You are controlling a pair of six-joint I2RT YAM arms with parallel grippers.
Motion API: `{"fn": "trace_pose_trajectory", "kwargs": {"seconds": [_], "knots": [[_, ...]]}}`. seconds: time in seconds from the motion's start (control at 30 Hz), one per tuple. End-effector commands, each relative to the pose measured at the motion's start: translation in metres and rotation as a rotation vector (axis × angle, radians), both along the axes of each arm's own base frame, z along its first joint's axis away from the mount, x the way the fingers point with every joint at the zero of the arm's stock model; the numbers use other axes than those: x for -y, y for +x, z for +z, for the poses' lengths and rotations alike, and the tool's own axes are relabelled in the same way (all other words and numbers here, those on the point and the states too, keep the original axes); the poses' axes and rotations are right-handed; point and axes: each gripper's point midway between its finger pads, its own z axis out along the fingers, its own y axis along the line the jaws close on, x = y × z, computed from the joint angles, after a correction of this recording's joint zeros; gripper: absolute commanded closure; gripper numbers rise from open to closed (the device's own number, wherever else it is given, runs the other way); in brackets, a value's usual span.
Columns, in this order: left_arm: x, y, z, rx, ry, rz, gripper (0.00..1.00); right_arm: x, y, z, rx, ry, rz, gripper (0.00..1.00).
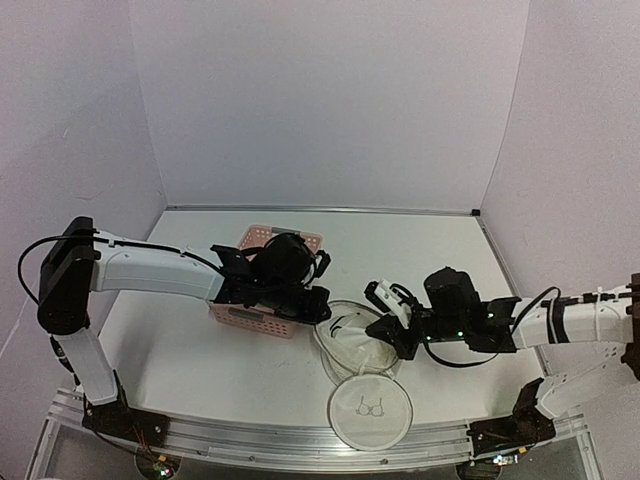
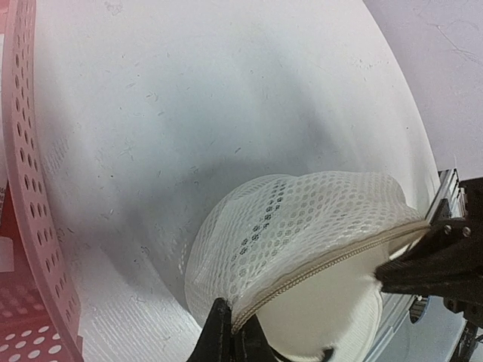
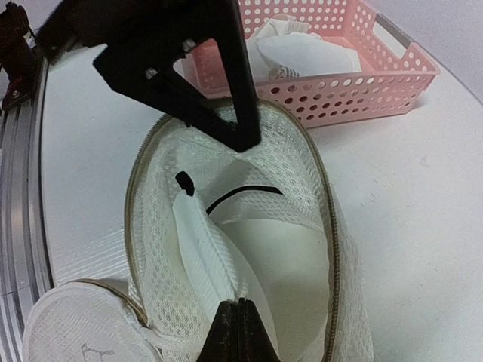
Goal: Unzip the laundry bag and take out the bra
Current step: Pick up the bra from the laundry bag.
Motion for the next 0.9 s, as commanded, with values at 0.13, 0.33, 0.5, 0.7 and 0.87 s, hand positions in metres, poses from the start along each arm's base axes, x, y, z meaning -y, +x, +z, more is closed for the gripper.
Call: {"fn": "trace_pose_trajectory", "kwargs": {"seconds": [0.13,0.33,0.5,0.7,0.87], "knots": [[0.017,0.012,0.032,0.024,-0.089,-0.009,1.00,-0.006,-0.008,0.073,0.130,0.200,0.031,1.00],[0.020,0.006,0.018,-0.013,-0.076,-0.035,1.00,-0.002,-0.008,0.124,0.214,0.315,0.008,1.00],[0.022,0.003,0.015,-0.023,-0.073,-0.049,1.00,0.002,-0.006,0.156,0.267,0.393,-0.022,1.00],[0.023,0.001,0.010,-0.032,-0.069,-0.056,1.00,0.010,-0.002,0.193,0.330,0.475,-0.073,1.00],[0.021,0.000,0.007,-0.033,-0.063,-0.051,1.00,0.015,-0.001,0.231,0.382,0.539,-0.100,1.00]]}}
